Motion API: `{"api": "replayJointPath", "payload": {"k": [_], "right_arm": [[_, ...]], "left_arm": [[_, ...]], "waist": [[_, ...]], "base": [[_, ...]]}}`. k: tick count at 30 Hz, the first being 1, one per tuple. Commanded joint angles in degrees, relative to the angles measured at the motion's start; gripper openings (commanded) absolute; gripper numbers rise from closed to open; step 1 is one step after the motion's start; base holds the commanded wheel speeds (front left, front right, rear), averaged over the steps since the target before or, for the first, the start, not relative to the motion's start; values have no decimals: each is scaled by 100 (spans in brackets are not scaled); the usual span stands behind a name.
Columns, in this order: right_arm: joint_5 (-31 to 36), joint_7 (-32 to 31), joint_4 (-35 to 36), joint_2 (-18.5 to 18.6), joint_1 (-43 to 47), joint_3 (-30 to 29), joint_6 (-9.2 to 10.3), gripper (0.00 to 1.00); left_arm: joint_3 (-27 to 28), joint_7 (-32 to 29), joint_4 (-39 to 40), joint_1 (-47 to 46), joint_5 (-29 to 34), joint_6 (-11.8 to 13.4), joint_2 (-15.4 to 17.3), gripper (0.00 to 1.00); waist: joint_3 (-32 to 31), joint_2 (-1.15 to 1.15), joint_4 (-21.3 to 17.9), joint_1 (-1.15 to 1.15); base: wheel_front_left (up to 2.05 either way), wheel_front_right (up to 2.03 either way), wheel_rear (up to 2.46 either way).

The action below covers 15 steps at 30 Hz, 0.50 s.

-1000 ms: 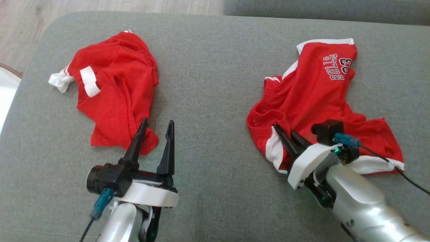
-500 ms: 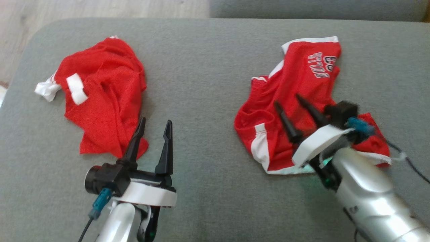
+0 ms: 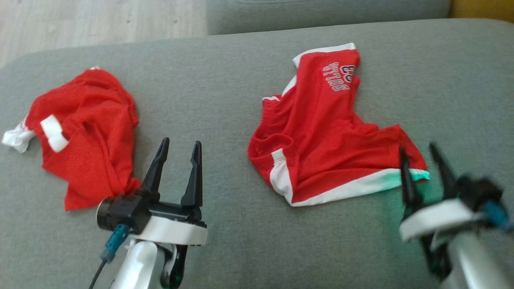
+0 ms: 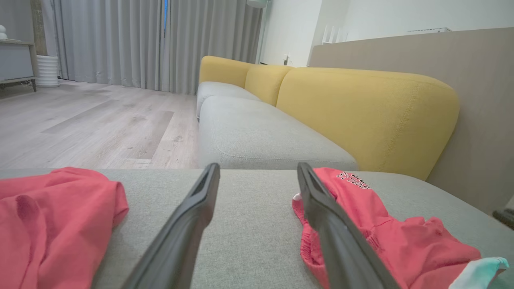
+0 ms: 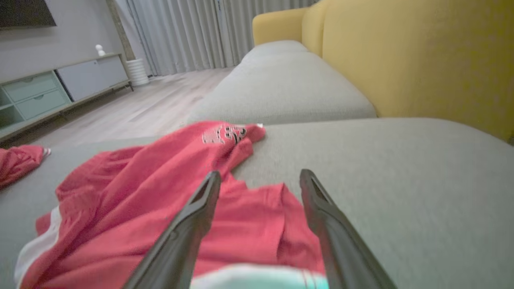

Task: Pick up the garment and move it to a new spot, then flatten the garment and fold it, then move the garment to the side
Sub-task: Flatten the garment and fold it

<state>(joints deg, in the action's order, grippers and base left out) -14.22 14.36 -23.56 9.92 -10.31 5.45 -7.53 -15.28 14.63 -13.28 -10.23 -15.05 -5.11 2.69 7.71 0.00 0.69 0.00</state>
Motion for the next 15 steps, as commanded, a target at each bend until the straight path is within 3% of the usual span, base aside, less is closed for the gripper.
{"api": "replayJointPath", "payload": {"k": [1, 9, 13, 15], "right_arm": [[167, 63, 259, -147, 114, -5, 4, 100], [551, 63, 628, -584, 361, -401, 4, 100], [586, 63, 682, -621, 304, -418, 4, 100], [600, 63, 695, -638, 281, -433, 4, 100]], "left_arm": [[182, 37, 191, -138, 22, -16, 19, 100], [78, 37, 4, -293, 233, -139, 19, 100], [-338, 37, -379, -542, 304, -213, 95, 100], [-828, -10, -718, -826, 296, -230, 219, 100]], "waist": [[-17, 0, -81, 0], [90, 0, -272, 0], [173, 0, -311, 0], [229, 0, -336, 0]], "base": [[0, 0, 0], [0, 0, 0], [0, 0, 0], [0, 0, 0]]}}
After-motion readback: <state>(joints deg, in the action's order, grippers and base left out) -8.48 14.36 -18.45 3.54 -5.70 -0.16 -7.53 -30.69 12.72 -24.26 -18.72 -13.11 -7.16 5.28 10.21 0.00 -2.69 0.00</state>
